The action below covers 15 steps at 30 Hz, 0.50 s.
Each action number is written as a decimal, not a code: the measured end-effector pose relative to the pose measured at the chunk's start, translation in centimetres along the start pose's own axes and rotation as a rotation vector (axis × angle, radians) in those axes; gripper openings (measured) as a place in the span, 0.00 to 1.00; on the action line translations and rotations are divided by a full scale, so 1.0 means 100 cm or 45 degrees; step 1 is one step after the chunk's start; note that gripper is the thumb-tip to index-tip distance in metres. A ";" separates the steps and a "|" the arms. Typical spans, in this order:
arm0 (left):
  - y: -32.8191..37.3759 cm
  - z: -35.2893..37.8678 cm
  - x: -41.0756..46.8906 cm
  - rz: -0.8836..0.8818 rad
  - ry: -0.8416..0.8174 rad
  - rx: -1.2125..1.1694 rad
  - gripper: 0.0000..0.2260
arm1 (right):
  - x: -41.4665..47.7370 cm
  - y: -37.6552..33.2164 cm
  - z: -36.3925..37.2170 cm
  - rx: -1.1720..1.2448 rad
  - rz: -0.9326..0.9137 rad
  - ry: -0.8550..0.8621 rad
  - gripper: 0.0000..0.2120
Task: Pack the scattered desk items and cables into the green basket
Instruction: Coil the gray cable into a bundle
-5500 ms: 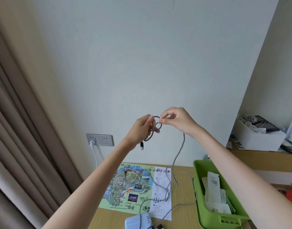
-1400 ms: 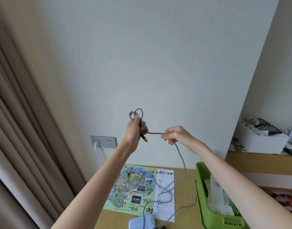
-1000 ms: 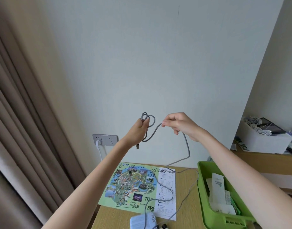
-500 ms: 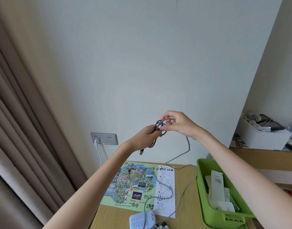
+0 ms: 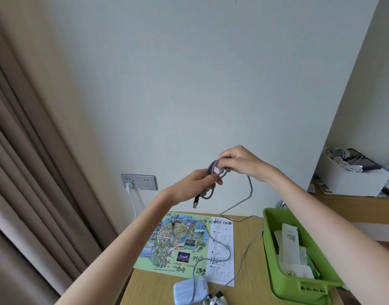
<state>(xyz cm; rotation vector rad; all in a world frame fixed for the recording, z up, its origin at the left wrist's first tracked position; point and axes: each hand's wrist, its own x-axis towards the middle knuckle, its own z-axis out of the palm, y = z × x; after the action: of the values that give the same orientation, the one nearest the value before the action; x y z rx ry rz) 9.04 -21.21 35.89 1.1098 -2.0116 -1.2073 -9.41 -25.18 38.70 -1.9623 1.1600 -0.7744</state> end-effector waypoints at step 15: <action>-0.001 0.016 -0.007 -0.106 -0.330 -0.379 0.19 | -0.006 0.019 0.003 0.548 0.203 -0.282 0.13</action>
<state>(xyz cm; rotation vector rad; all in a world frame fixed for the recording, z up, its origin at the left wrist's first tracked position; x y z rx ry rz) 8.19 -19.90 35.09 0.9359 -1.8981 -1.7049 -10.34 -25.24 36.92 -1.5349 0.9148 -0.6412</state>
